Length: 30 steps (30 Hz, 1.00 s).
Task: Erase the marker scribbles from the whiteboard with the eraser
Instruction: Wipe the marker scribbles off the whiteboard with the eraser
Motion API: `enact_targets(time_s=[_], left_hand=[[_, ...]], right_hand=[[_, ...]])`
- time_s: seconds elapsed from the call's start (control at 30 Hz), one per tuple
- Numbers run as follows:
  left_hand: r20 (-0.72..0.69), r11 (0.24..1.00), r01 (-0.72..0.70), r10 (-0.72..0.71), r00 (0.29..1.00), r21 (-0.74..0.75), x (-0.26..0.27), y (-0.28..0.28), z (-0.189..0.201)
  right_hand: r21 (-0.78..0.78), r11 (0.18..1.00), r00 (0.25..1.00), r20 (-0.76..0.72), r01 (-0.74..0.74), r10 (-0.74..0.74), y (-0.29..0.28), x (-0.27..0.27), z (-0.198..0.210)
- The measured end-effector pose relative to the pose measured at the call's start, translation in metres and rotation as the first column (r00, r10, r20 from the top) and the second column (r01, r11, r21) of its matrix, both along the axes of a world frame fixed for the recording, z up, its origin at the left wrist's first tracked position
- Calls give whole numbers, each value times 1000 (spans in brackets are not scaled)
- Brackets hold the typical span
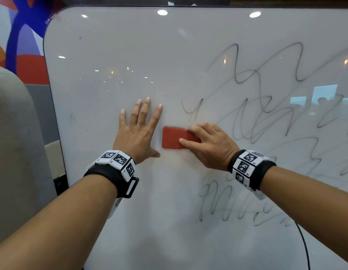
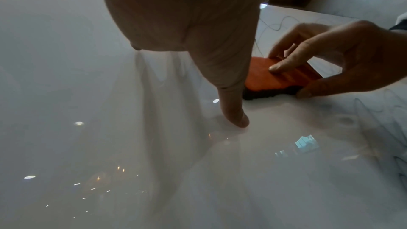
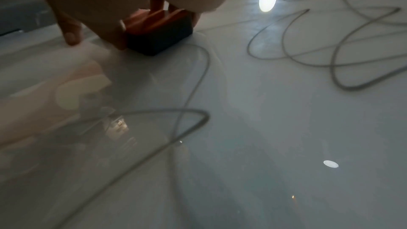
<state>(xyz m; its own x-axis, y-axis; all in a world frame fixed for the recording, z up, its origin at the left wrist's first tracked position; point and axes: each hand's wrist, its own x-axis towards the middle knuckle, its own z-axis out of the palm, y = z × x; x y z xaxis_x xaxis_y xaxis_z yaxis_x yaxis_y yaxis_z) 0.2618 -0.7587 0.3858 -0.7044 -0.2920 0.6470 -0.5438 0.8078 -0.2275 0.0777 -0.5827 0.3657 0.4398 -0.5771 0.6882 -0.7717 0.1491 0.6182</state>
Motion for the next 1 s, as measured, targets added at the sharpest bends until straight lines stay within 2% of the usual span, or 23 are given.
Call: enact_targets(time_s=[0.1, 0.2, 0.3, 0.37, 0.43, 0.57, 0.67, 0.83, 0.93, 1.0], left_hand=[[0, 1000, -6, 6, 1000, -7, -1, 1, 3], [-11, 1000, 5, -5, 1000, -13, -4, 4, 10], [-13, 1000, 10, -10, 1000, -4, -5, 4, 13], [-25, 1000, 15, -15, 1000, -2, -5, 2, 11], [-36, 1000, 18, -19, 999, -7, -5, 0, 10], [-30, 1000, 18, -18, 999, -1, -6, -1, 10], [-36, 1000, 22, -22, 999, -2, -5, 0, 9], [-29, 1000, 16, -17, 999, -10, -4, 2, 12], [-35, 999, 34, -34, 999, -23, -6, 3, 21], [-34, 999, 36, -37, 999, -34, -8, 6, 30]], right_hand=[[43, 999, 1000, -22, 0, 1, 5, -5, 23], [-92, 995, 996, 91, 32, -24, 5, -5, 46], [-113, 994, 998, 70, 12, -5, 1, -2, 34], [-1, 1000, 1000, -23, -14, 14, 1, -1, 19], [90, 996, 997, -75, 2, 4, 4, -2, 21], [-57, 998, 999, 36, 37, -35, 4, -7, 53], [-142, 987, 994, 90, 69, -57, 1, -6, 51], [-47, 998, 999, 9, 34, -33, 1, -1, 34], [-11, 999, 999, -19, 38, -39, 4, -2, 51], [-42, 998, 999, -4, 49, -49, 4, -2, 62]])
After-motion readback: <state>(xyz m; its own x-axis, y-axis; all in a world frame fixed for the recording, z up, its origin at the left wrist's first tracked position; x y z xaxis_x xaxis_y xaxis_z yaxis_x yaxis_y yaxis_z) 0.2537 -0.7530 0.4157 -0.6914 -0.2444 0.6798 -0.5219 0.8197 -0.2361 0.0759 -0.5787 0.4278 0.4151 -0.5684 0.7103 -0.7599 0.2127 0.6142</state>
